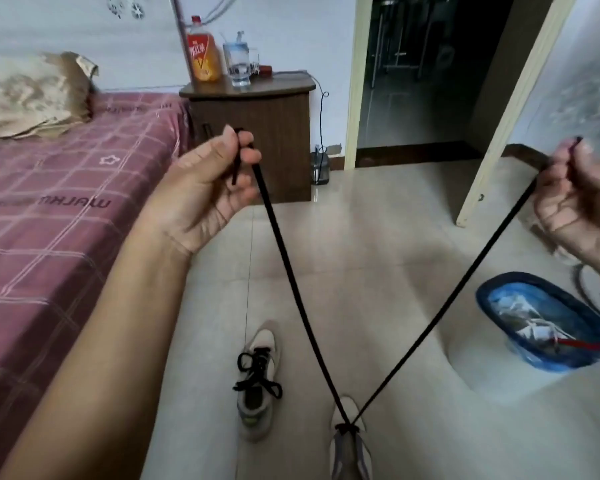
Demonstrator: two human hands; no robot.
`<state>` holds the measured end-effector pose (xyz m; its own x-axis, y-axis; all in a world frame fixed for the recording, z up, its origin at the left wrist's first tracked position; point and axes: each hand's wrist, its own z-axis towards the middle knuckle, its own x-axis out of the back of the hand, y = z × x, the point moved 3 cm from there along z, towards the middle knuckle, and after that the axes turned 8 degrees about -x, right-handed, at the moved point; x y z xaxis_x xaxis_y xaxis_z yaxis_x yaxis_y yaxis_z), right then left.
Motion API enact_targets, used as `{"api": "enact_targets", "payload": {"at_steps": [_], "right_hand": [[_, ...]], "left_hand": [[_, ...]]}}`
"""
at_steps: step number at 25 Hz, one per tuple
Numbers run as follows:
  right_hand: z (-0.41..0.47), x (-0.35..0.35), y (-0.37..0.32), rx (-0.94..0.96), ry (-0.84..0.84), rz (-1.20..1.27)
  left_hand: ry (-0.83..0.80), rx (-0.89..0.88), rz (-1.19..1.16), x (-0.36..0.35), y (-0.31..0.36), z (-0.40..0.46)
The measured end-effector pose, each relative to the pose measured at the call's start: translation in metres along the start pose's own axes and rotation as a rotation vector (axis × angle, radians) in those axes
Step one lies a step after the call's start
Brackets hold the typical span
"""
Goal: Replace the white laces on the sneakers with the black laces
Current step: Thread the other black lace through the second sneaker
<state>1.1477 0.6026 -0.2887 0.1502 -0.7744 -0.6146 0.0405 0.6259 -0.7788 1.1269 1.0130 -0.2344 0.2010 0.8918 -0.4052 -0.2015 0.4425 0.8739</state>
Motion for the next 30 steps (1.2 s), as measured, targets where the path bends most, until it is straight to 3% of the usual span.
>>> {"api": "enact_targets", "payload": {"at_steps": [2, 5, 8, 11, 15, 19, 21, 25, 30], "right_hand": [[0.001, 0.015, -0.007, -0.025, 0.226, -0.027], [-0.013, 0.046, 0.01, -0.115, 0.314, -0.175], [-0.042, 0.064, 0.095, -0.279, 0.385, -0.184], [-0.083, 0.079, 0.201, -0.614, 0.62, -0.172], [-0.135, 0.102, 0.321, -0.915, 0.838, 0.026], [-0.17, 0.119, 0.39, -1.083, 0.851, -0.161], [-0.177, 0.124, 0.404, -1.083, 0.845, -0.344], [-0.163, 0.122, 0.421, -0.961, 0.75, -0.328], [-0.161, 0.125, 0.415, -0.649, 0.965, -0.352]], "left_hand": [[-0.035, -0.048, -0.072, 0.019, 0.003, -0.006], [-0.116, 0.029, -0.046, 0.044, -0.031, -0.022], [-0.022, 0.399, 0.079, 0.059, -0.122, -0.058], [0.049, 0.818, 0.194, 0.067, -0.231, -0.102], [0.206, 1.081, 0.26, 0.081, -0.344, -0.152], [0.443, 1.025, 0.452, 0.102, -0.409, -0.193], [0.501, 0.971, 0.414, 0.106, -0.424, -0.207], [0.444, 0.931, 0.41, 0.105, -0.441, -0.215], [0.495, 0.885, 0.408, 0.107, -0.441, -0.219]]}}
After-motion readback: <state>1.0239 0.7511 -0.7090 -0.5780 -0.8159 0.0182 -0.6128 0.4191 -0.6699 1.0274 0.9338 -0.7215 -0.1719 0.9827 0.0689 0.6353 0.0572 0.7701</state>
